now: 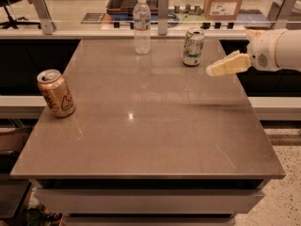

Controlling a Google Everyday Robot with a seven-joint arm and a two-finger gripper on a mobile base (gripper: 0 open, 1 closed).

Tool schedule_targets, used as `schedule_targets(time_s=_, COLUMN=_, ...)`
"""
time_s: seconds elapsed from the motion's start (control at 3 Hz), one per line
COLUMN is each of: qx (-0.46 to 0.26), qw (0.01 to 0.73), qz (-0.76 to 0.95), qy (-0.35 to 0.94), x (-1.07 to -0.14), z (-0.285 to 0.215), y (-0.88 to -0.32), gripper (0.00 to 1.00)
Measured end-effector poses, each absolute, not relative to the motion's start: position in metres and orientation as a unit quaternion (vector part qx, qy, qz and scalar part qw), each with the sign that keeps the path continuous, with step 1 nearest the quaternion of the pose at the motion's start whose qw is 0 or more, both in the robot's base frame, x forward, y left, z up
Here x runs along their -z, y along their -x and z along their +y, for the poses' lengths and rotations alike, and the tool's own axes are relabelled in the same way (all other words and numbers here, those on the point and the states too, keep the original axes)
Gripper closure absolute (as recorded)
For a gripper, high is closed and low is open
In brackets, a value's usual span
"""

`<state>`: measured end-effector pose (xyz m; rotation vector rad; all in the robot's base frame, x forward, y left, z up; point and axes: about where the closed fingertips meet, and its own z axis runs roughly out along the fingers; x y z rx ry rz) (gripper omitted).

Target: Move 7up can near orange can

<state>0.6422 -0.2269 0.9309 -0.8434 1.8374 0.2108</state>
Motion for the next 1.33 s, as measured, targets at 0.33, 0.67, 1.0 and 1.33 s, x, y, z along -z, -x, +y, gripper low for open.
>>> schedule_targets(time_s=0.33, qx=-0.088, qw=0.526, qz=0.769, qy=0.353, x=-0.931, z=-0.227, y=-0.642, gripper=0.0)
schedule_targets(time_s=0.67, qx=-0.102, qw=0.536, qz=0.765, qy=0.343, x=-0.931, z=-0.219, y=-0.654, gripper=0.0)
schedule_targets(time_s=1.0, qx=-0.121, qw=0.552, qz=0.756, qy=0.331, x=-0.932, z=-0.21, y=-0.675, gripper=0.0)
schedule_targets(time_s=1.33, qx=-0.14, qw=0.566, qz=0.749, qy=0.316, x=-0.931, z=-0.205, y=-0.695, gripper=0.0)
